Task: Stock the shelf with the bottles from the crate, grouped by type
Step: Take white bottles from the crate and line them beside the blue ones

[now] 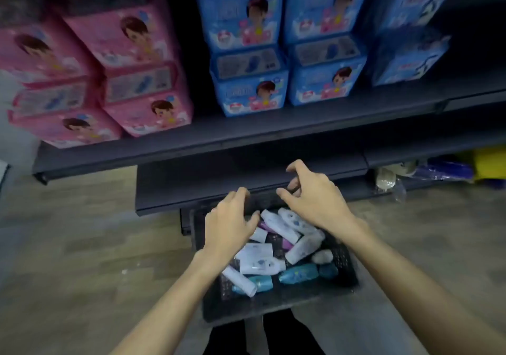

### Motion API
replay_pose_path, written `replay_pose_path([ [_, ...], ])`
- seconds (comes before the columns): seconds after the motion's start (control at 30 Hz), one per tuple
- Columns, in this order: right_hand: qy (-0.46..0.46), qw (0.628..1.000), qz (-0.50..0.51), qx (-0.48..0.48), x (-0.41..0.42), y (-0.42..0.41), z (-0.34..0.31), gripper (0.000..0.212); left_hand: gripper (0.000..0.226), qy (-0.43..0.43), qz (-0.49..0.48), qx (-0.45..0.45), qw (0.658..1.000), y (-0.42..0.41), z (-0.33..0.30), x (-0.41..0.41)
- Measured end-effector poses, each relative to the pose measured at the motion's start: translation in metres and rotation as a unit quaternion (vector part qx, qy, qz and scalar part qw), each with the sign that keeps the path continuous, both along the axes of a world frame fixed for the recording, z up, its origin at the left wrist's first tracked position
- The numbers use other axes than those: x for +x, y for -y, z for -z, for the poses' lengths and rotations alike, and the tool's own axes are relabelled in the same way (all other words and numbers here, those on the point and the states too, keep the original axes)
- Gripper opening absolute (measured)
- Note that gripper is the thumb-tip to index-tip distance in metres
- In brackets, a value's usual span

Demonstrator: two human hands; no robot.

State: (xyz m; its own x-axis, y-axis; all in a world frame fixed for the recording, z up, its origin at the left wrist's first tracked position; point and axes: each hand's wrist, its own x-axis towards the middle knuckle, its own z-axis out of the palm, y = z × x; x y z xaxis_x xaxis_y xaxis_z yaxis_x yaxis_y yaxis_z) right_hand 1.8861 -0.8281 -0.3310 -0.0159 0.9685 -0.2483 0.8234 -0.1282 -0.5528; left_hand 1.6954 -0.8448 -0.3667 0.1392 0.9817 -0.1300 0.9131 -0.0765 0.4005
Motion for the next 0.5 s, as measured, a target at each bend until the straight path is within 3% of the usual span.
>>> replay_pose_path([
  [0.3, 0.000, 0.981, 0.038, -0.193, 0.030, 0.041, 0.160, 0.043, 0.032, -0.019, 0.010, -0.185, 0.983, 0.036, 0.157, 0.017],
  [0.5, 0.016, 0.958, 0.022, -0.285, 0.024, 0.065, 0.259, 0.044, 0.035, -0.044, -0.069, -0.371, 0.925, 0.074, 0.259, -0.010],
])
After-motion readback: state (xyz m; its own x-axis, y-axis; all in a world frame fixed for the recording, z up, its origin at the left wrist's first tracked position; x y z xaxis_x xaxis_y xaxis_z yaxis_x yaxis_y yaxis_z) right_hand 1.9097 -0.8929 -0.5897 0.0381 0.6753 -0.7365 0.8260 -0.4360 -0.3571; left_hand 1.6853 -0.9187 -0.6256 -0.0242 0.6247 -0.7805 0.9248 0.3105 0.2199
